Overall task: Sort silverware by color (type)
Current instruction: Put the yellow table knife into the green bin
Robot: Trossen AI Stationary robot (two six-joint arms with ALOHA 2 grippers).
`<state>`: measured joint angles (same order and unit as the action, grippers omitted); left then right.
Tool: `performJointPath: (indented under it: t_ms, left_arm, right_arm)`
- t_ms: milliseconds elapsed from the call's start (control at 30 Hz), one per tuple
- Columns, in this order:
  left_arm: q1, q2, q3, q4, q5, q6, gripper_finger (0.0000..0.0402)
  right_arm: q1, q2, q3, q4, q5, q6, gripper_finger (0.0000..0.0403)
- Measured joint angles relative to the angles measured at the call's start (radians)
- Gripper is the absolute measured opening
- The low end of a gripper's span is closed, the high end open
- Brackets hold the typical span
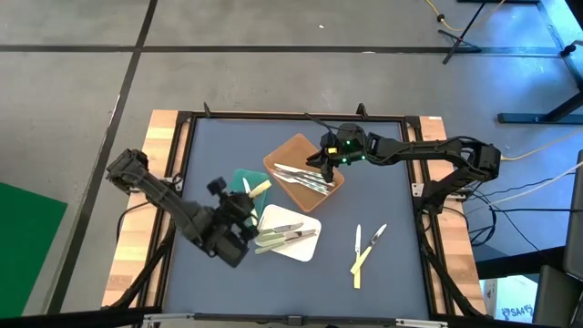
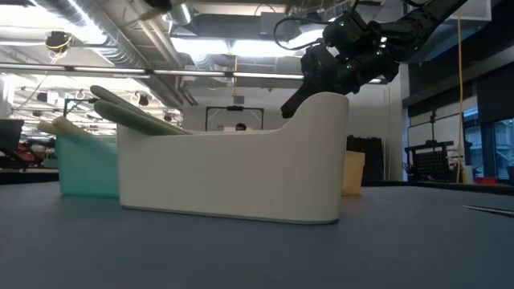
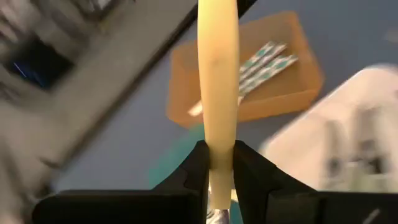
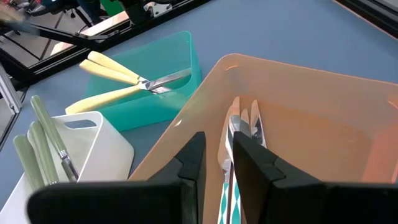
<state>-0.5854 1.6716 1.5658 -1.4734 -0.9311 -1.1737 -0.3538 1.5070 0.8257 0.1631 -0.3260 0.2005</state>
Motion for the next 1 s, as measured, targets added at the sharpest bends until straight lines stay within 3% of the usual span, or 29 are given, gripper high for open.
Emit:
performJointPath:
  t_ms: [200, 400, 600, 833, 1000]
  left_arm:
    - [0.102, -0.003, 0.000, 0.019, 0.036, 0.467, 0.0046]
    - [0.208, -0.003, 0.000, 0.201, 0.141, 0.956, 0.0046]
    - [0.292, -0.003, 0.000, 0.393, 0.493, 1.395, 0.0046]
    - [0.352, -0.003, 0.000, 0.393, 0.851, 1.720, 0.0046]
    - [0.400, -0.003, 0.000, 0.383, 1.006, 1.938, 0.0046]
  right_arm:
    - [0.000, 0.000, 0.000, 0.000, 0.000, 0.000, 0.0067]
    - [0.000, 0.000, 0.000, 0.000, 0.000, 0.000, 0.0067]
    - [0.000, 0.000, 0.000, 0.000, 0.000, 0.000, 0.0067]
    - [0.000, 0.000, 0.000, 0.000, 0.000, 0.000, 0.0067]
    - [0.000, 0.000, 0.000, 0.000, 0.000, 0.000, 0.0067]
